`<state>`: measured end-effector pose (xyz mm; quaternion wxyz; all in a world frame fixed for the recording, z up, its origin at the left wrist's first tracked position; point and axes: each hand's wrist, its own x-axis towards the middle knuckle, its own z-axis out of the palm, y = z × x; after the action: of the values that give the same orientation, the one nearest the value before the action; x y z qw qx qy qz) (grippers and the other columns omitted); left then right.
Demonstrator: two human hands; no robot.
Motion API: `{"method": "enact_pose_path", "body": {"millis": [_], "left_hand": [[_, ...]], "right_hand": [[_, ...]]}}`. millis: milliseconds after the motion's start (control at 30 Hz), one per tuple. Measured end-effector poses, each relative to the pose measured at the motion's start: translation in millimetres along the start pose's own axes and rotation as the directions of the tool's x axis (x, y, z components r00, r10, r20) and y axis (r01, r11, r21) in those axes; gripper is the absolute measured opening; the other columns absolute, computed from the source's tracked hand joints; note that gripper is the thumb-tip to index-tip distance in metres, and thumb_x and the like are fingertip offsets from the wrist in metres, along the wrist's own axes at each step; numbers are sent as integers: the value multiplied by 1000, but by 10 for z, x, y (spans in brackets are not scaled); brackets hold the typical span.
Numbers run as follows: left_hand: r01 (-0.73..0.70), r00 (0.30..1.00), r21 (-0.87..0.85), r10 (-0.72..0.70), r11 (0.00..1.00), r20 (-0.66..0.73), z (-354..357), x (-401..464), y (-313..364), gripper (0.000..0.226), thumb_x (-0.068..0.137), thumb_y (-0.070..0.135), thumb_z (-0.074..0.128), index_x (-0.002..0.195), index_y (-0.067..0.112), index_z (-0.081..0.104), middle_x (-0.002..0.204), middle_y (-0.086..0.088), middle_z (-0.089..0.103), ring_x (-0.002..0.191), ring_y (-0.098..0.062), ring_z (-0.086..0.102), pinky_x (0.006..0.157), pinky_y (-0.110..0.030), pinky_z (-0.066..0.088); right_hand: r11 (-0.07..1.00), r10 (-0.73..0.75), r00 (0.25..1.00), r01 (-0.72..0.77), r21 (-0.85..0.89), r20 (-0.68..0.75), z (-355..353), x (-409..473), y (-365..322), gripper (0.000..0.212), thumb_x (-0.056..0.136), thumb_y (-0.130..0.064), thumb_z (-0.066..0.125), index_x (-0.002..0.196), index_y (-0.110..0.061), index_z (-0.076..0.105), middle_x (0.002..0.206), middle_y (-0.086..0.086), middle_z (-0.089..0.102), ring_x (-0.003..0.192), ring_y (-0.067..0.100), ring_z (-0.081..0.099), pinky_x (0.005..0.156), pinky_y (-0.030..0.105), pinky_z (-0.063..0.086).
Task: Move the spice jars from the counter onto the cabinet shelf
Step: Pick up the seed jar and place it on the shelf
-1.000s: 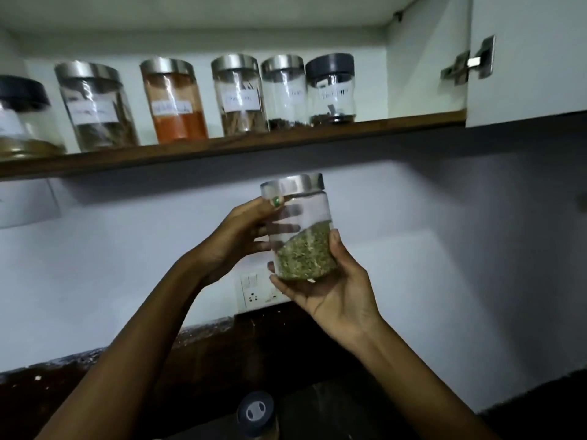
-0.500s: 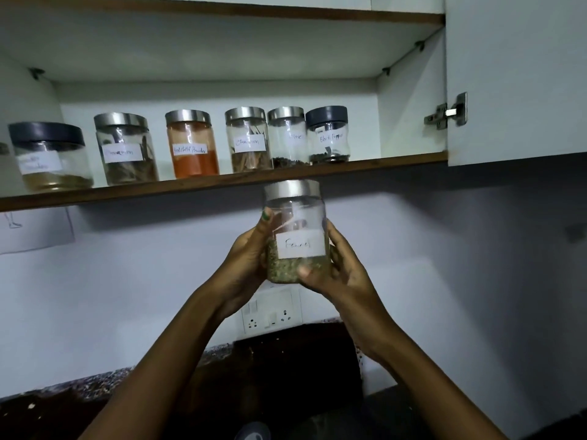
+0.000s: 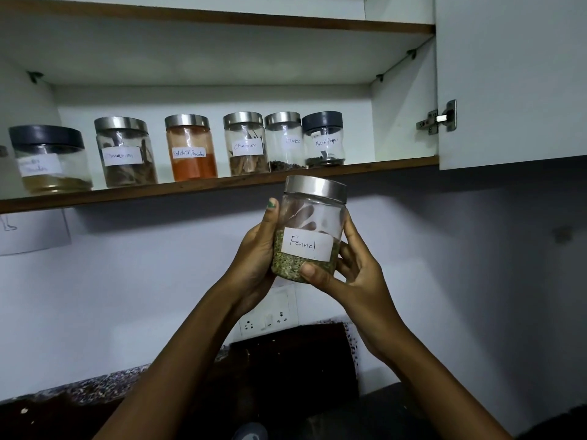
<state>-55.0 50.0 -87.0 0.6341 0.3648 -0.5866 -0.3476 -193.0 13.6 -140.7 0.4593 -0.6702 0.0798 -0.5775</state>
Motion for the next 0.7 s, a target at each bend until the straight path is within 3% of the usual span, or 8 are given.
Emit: {"method": "enact_pose_path", "body": {"millis": [167, 267, 367, 467, 600, 700], "left_hand": [[-26, 1000, 26, 26, 999, -13, 58, 36, -9, 51, 84, 60, 37, 115, 30, 64, 115, 7, 70, 107, -12, 66, 82, -30, 58], [-45, 998, 88, 48, 995, -30, 147, 85, -47, 52, 93, 56, 27, 123, 26, 59, 114, 0, 71, 105, -17, 67, 86, -32, 57], [-106, 993, 141, 113, 984, -40, 317, 159, -79, 44, 100, 45, 24, 129, 26, 51, 122, -5, 66, 110, -16, 64, 95, -32, 52], [-178, 983, 260, 184, 949, 1, 507, 331, -95, 49, 99, 35, 35, 148, 31, 25, 146, 5, 43, 128, -8, 48, 108, -32, 39], [-233, 972, 408, 228, 883, 63, 719, 648, -89, 73, 95, 32, 50, 150, 36, 3, 157, 5, 17, 140, -5, 24, 117, -34, 24], [-275, 958, 560, 271, 782, 91, 816, 973, -58, 83, 94, 37, 53, 150, 32, -7, 160, 9, -1, 137, 3, 2, 110, -24, 9]], "right_hand": [[1000, 0, 1000, 0, 9, -30, -40, 14, 6, 96, 58, -45, 75, 137, -53, 22, 108, -39, 51, 98, -16, 57, 67, 5, 48], [999, -17, 995, 21, 40, -97, -87, 52, -3, 90, 60, -45, 78, 133, -55, 27, 122, -28, 52, 101, -9, 60, 71, 9, 52], [996, -74, 974, 83, 34, -214, -195, 192, -35, 85, 65, -42, 78, 134, -50, 29, 127, -17, 54, 103, -5, 62, 83, 23, 56], [986, -151, 936, 165, 15, -318, -369, 477, -92, 75, 68, -38, 69, 133, -44, 33, 126, -10, 55, 104, 4, 64, 87, 31, 56], [969, -237, 901, 247, -19, -364, -610, 938, -183, 71, 72, -39, 66, 135, -36, 34, 127, -4, 55, 104, 5, 63, 82, 26, 57], [956, -293, 887, 277, -97, -358, -792, 1326, -230, 67, 76, -37, 66, 135, -35, 33, 126, -3, 54, 105, 5, 62, 84, 26, 56]]}}
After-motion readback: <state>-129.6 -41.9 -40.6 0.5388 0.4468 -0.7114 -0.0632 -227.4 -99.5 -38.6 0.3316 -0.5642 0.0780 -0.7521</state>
